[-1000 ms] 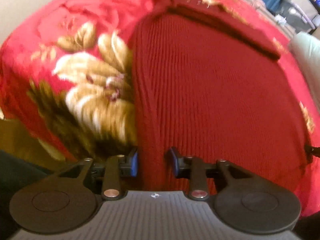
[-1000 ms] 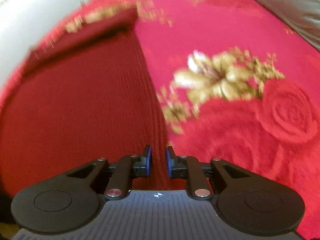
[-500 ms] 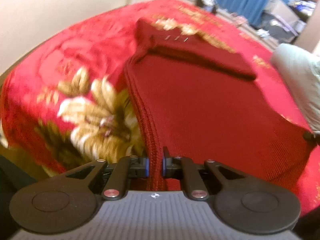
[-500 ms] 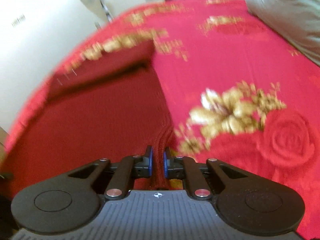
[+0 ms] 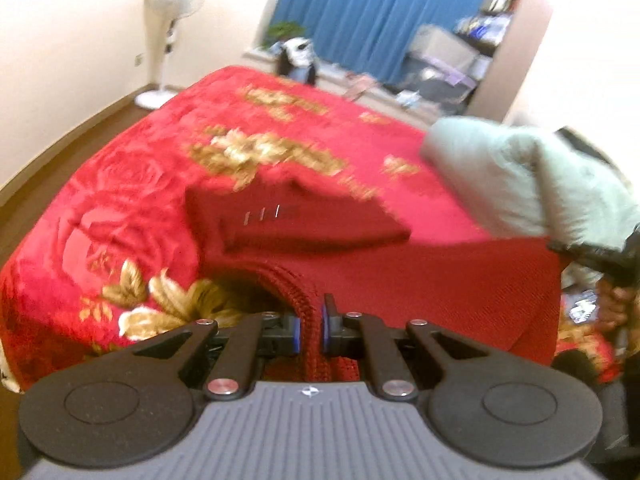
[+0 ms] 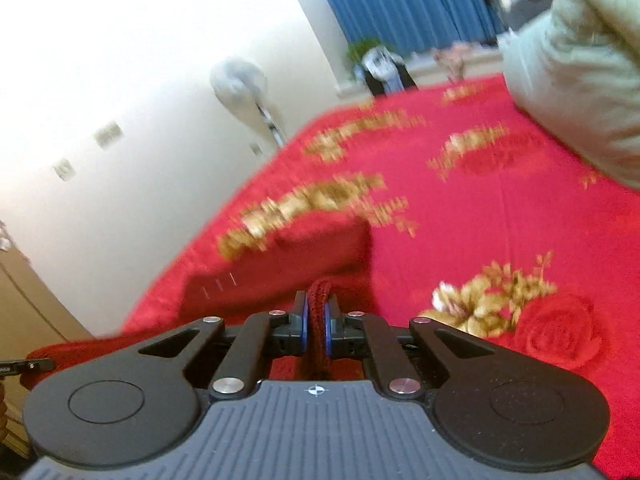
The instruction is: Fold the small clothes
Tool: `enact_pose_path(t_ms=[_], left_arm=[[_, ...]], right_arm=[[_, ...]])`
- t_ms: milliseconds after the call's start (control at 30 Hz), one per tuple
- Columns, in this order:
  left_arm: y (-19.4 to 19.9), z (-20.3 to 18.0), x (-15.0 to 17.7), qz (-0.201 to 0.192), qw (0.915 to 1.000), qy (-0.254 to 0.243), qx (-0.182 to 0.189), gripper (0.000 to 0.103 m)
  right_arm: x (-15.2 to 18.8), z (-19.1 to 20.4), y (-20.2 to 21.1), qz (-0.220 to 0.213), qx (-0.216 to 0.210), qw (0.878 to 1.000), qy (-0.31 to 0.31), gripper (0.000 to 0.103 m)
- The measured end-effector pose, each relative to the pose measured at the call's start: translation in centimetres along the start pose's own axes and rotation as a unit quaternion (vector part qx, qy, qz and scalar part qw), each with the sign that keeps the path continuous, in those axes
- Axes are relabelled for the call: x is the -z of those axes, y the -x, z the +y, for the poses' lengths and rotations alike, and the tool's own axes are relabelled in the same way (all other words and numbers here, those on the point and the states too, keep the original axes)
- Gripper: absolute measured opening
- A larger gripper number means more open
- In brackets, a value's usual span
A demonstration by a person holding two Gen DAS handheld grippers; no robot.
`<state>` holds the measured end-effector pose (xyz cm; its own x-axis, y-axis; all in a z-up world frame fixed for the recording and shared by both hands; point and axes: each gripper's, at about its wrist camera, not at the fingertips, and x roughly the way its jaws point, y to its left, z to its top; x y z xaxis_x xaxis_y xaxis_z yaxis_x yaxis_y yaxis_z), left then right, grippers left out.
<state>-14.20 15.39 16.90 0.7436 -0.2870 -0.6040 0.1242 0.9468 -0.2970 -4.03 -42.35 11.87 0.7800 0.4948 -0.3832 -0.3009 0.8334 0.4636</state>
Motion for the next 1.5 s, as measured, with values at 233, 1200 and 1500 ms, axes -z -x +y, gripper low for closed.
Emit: enact_pose_path(t_ms=[233,1200,1500], left_arm=[[-1.9,4.9,-1.2,0.004,0.9977,0.067,0.003,0.011],[-19.4,21.3,-1.9,0.049,0.9739,0.214,-0.058,0.054],[-23.5,19.0,-1.8,0.136,0.9776,0.142,-0.075,0.054]], right_arm=[[-0.4,-2.0,-2.3,-0.007,0.031,0.999,0.006,0.006],[3.2,-10.5,-23.2,0.108,0.116,0.987,-0.020,0.029],[5.6,-8.7,-25.8,0.186,0.101,0.976,0.041,0.039]])
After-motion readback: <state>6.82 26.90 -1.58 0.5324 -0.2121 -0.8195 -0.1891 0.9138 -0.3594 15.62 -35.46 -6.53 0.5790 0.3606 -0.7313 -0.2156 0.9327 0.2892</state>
